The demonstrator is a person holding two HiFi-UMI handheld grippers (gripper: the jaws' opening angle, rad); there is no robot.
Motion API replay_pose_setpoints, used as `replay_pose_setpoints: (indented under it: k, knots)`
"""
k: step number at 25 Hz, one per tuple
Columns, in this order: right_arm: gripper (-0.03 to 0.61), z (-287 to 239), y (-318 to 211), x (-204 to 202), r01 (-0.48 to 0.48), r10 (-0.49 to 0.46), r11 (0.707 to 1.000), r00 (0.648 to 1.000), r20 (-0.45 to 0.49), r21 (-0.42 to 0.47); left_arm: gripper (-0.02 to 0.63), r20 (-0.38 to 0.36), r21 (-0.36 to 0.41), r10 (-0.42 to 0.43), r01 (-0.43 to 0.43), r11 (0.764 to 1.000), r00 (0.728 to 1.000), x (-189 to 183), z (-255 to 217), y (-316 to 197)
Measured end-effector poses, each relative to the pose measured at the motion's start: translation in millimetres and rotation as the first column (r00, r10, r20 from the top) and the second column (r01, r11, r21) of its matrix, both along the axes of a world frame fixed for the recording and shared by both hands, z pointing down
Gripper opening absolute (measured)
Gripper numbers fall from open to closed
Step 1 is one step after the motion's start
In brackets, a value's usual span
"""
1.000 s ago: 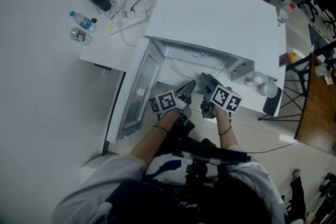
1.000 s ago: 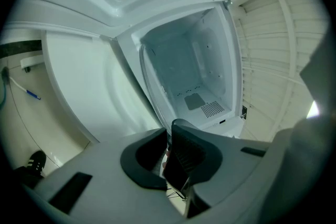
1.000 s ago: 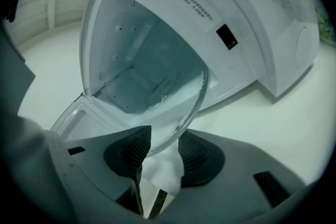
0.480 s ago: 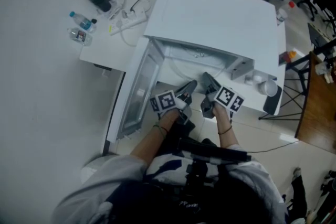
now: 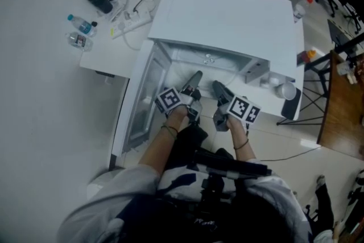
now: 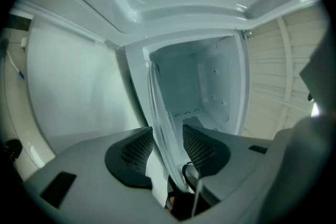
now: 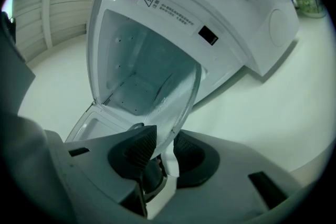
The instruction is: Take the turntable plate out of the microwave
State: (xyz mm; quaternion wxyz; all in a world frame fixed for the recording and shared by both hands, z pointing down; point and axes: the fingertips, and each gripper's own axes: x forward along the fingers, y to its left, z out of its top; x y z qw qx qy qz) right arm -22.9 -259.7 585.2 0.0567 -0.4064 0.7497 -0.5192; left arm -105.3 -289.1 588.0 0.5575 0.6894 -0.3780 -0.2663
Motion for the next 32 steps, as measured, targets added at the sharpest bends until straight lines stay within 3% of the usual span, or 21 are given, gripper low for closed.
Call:
replay_pose_setpoints:
  k: [4, 8, 11, 20, 32]
  knots:
    - [0.1, 0, 9, 1, 0.019, -0.019, 1.0, 1.0, 0.004, -0.003, 0.161, -0.064, 0.02, -0.054, 0.055, 0.998, 0.997, -5, -2, -26]
    - [0.099, 2, 13, 1, 0.031, -0.031, 1.0, 1.0, -0.007, 0.0, 0.144, -0.158, 0.032, -0.021, 0.026, 0.999, 0.987, 2, -6, -34]
    - [0.1, 5, 16, 2, 0.038, -0.038, 0.999, 0.999, -0.012, -0.003, 0.054, -0.254, 0.008, -0.06, 0.064, 0.998, 0.965, -1, -7, -31]
    - [0.103, 10, 36, 0, 0.058, -0.059, 0.998, 0.998, 0.02, 0.025, 0.048, -0.206, 0.039, -0.025, 0.033, 0.999, 0.978, 1, -11, -13]
    - [0.103, -3, 68, 2, 0.093, -0.095, 0.992, 0.995, 0.017, 0.083, 0.048, -0.221, 0.061, -0.042, 0.057, 0.996, 0.974, 2, -29, 23]
